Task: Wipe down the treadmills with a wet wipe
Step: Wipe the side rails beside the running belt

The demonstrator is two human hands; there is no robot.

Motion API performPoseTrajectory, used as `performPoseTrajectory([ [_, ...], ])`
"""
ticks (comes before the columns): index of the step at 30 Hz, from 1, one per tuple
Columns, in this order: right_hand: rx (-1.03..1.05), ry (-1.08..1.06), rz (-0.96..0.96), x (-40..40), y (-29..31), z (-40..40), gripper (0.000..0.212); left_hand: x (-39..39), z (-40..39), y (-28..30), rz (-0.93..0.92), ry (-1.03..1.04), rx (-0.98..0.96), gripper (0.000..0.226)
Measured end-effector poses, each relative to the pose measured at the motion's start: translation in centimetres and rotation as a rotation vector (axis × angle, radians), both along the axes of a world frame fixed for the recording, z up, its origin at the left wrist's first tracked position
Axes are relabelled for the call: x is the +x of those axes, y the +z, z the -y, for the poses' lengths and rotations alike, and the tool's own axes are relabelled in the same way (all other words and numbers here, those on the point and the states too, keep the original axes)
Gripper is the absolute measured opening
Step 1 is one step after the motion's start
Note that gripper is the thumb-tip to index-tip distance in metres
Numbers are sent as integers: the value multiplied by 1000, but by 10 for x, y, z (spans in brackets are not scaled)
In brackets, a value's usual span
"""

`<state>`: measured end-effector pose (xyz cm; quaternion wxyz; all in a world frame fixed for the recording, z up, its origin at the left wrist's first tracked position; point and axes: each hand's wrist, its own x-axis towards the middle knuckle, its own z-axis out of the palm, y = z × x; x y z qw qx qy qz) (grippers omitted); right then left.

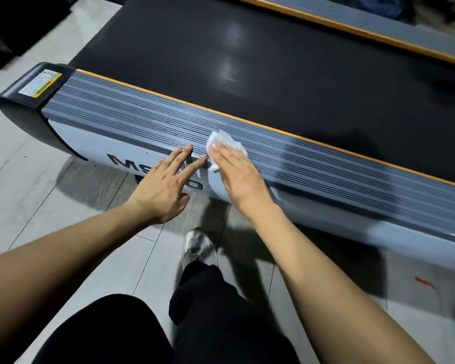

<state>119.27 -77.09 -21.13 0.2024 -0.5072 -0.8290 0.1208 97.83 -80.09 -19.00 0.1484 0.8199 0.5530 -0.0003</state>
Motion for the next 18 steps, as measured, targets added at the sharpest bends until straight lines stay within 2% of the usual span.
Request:
performPoseTrajectory([
  [5, 95, -240, -19, 96, -3, 44, 62, -3, -2, 3, -14, -15, -46, 95],
  [8, 94, -334, -49, 114, -4, 60, 60, 4, -1, 1, -52, -12, -82, 94],
  [11, 87, -386, -66, 76, -11, 50, 59, 4, -4, 10, -94, -38, -128, 95],
  [16, -37, -214, -79, -32, -1, 9, 63, -2, -12, 24, -120, -56, -201, 89],
  [18, -9, -181, -78, -54, -4, 1, 60, -3, -15, 25, -79, -68, -168, 86],
])
